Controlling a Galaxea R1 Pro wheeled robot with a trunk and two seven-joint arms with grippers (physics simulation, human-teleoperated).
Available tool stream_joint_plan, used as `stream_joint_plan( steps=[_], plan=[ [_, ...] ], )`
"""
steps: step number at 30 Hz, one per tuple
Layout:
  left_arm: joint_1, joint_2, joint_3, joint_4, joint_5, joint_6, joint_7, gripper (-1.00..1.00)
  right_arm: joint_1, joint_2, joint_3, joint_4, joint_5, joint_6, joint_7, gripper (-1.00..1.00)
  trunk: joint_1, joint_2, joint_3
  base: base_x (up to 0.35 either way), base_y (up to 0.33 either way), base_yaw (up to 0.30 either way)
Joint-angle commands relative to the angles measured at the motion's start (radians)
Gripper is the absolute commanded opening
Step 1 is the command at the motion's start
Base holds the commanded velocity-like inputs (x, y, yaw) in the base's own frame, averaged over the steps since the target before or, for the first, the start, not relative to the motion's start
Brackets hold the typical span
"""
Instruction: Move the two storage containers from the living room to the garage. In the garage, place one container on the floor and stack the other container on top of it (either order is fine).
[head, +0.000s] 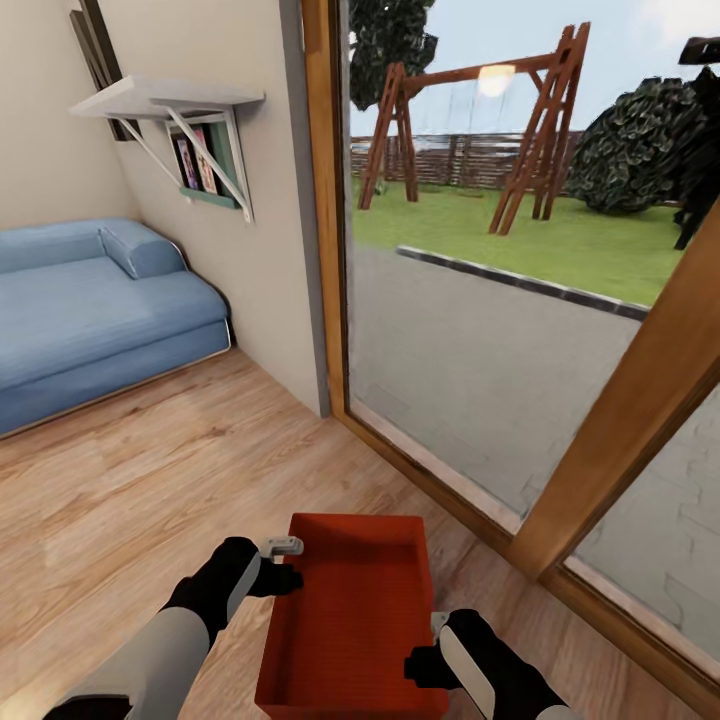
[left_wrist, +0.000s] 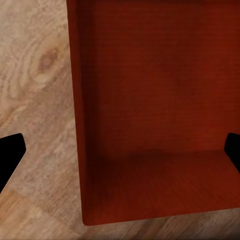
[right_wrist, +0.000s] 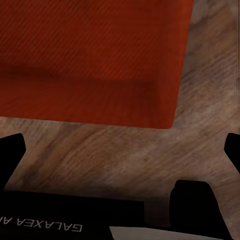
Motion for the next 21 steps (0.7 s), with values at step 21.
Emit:
stream_joint_plan(
  steps=[21],
  plan=[
    [0.001,-0.001,0.006,-0.002,-0.005,0.004,-0.005,1.00,-0.001,-0.090,-0.049,0.001,-0.013,0.003,-0.010,1.00,0.000,0.000,-0.001,0.000,0.000,0.000]
  ],
)
